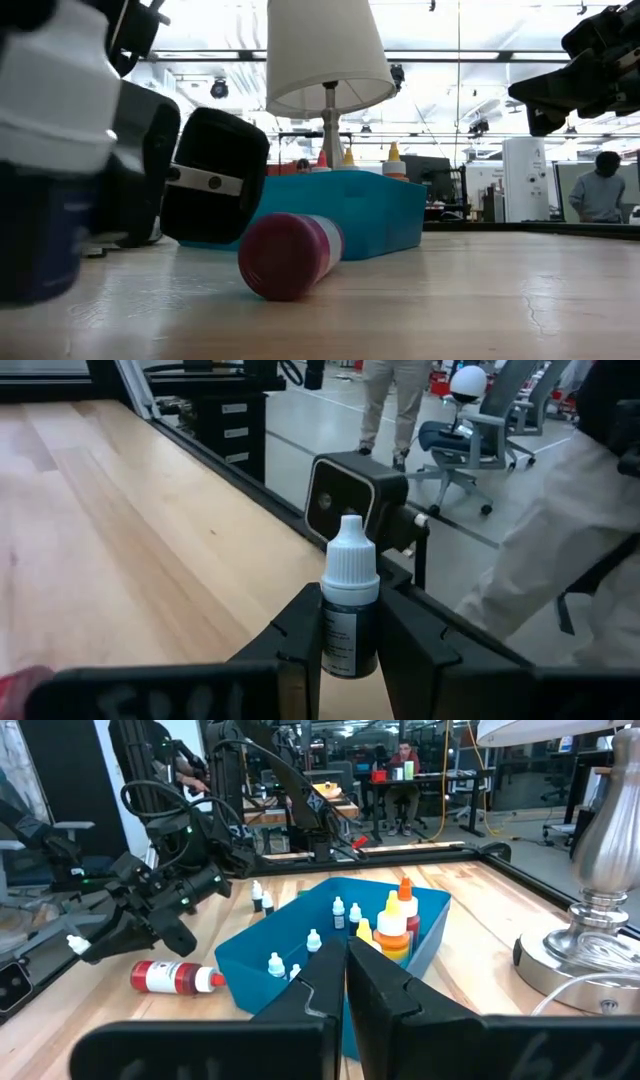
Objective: Pick & Place food coloring
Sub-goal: Put the small blue food coloring bottle into the blue container
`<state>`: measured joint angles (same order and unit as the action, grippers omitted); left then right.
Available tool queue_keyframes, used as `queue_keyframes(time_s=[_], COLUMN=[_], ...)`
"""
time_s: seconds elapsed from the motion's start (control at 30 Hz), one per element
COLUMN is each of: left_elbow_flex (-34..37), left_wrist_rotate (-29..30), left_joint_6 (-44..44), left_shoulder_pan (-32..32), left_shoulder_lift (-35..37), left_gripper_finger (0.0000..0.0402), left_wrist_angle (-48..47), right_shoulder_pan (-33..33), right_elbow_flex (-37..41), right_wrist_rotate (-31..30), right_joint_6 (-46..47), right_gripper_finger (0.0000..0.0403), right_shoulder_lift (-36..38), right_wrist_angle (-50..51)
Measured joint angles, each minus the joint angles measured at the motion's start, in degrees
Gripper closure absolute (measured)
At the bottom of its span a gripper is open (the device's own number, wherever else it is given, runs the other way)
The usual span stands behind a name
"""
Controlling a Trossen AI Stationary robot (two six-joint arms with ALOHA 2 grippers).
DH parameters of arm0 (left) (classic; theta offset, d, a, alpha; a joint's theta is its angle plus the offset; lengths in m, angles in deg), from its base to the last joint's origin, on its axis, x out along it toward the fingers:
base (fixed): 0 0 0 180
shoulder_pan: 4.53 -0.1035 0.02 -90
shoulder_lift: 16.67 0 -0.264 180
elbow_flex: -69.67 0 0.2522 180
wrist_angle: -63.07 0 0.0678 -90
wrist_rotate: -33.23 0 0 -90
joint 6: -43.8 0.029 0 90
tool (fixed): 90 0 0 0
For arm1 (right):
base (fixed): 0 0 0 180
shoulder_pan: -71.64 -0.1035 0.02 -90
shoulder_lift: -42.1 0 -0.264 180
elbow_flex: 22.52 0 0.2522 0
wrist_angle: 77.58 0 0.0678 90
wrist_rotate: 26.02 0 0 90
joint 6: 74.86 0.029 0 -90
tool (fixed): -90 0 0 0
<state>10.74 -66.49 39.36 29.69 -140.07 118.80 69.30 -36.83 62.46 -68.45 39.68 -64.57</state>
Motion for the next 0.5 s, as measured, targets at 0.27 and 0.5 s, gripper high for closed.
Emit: queue_keyframes(time_s=[0.27,0.5], left_elbow_flex=[-0.67,-1.02], left_wrist_rotate=[0.23,0.18], left_joint_6=[0.42,2.66], left_shoulder_pan=[0.41,0.46], left_shoulder_lift=[-1.00,-0.96], left_gripper_finger=[0.0346,0.0346], left_wrist_angle=[1.68,2.09], right_shoulder_pan=[-0.01,0.01], right_elbow_flex=[-0.01,-0.01], right_wrist_rotate=[0.01,0.00], right_joint_6=[0.00,0.00], right_gripper_finger=[0.0394,0.0394], right_shoulder_lift=[0.01,0.00], right_wrist_angle=[0.01,-0.01])
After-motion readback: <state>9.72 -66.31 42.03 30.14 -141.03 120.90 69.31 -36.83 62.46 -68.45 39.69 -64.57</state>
